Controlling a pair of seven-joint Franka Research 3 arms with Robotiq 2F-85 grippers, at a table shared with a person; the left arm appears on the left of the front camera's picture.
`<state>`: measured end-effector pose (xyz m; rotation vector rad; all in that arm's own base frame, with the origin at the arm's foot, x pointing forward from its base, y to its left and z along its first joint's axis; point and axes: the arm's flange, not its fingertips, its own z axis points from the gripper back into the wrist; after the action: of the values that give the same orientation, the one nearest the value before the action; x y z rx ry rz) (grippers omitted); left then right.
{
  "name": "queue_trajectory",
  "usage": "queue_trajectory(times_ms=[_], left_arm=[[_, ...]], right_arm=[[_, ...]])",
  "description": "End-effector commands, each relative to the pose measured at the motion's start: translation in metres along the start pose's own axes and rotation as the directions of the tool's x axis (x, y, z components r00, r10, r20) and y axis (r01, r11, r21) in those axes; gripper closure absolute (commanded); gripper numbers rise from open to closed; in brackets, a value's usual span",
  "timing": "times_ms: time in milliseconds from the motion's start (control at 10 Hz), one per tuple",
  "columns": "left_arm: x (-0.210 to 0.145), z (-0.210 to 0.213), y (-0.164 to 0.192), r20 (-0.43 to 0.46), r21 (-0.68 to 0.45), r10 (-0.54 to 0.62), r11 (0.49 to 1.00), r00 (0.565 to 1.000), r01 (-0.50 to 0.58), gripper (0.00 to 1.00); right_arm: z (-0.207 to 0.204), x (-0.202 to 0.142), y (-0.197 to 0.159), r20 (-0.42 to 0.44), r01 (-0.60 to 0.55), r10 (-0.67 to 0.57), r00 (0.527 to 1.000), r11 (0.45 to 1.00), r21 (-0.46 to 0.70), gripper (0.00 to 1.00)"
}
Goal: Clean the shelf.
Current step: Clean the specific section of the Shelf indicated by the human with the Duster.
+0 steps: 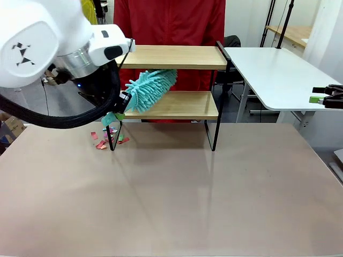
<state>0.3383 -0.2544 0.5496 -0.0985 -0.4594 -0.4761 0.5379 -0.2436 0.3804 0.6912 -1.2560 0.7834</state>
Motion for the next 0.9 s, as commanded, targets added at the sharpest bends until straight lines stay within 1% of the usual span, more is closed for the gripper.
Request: queue_trajectory(times_ms=[0, 200, 400, 500, 700, 800], left_arm=[[-0.013, -0.001, 0.022, 0.030, -0.139, -0.104, 0.984, 0.994, 0.108, 0.87], [-0.018, -0.001, 0.038, 0.041, -0.241, -0.195, 0.950, 0.980, 0.200, 0.87], [-0.024, 0.002, 0.048, 0.011, -0.319, -0.324, 0.896, 0.946, 0.310, 0.87], [-0.027, 0.005, 0.055, 0.015, -0.348, -0.370, 0.869, 0.929, 0.352, 0.87], [-0.035, 0.017, 0.075, -0.053, -0.340, -0.458, 0.844, 0.888, 0.415, 0.87], [-0.038, 0.025, 0.087, -0.096, -0.357, -0.509, 0.820, 0.855, 0.447, 0.87]], right_arm=[[-0.002, 0.009, 0.001, -0.014, 0.011, -0.011, 1.000, 1.000, -0.015, 0.00], [-0.002, 0.009, 0.001, -0.014, 0.011, -0.011, 1.000, 1.000, -0.015, 0.00], [-0.002, 0.009, 0.001, -0.014, 0.011, -0.011, 1.000, 1.000, -0.015, 0.00], [-0.002, 0.009, 0.001, -0.014, 0.011, -0.011, 1.000, 1.000, -0.015, 0.00], [-0.002, 0.009, 0.001, -0.014, 0.011, -0.011, 1.000, 1.000, -0.015, 0.00], [-0.002, 0.009, 0.001, -0.014, 0.011, -0.011, 1.000, 1.000, -0.015, 0.00]])
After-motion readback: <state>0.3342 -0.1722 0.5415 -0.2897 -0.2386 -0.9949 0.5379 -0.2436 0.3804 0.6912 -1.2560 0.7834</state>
